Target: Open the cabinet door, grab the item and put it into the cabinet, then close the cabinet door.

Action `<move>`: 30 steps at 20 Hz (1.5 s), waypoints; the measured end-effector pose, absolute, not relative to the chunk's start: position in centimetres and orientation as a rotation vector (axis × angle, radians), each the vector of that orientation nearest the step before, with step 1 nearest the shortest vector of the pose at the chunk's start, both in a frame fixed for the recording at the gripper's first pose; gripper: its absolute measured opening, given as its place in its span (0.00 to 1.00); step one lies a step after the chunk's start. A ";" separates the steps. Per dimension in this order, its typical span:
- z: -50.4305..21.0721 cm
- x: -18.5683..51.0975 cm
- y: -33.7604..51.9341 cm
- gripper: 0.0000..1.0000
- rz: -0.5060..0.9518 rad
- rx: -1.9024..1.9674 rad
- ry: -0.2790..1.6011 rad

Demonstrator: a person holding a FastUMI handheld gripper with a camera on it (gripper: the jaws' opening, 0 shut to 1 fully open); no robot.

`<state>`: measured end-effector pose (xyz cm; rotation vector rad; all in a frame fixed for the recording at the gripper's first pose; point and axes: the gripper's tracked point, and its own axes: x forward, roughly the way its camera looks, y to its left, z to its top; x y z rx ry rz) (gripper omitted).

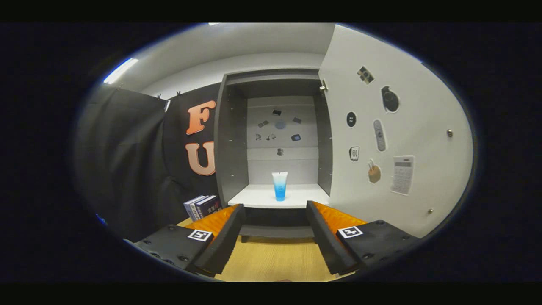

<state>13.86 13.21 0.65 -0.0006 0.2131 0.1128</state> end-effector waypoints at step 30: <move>7.5 9.0 -16.8 0.93 -0.431 -0.060 0.096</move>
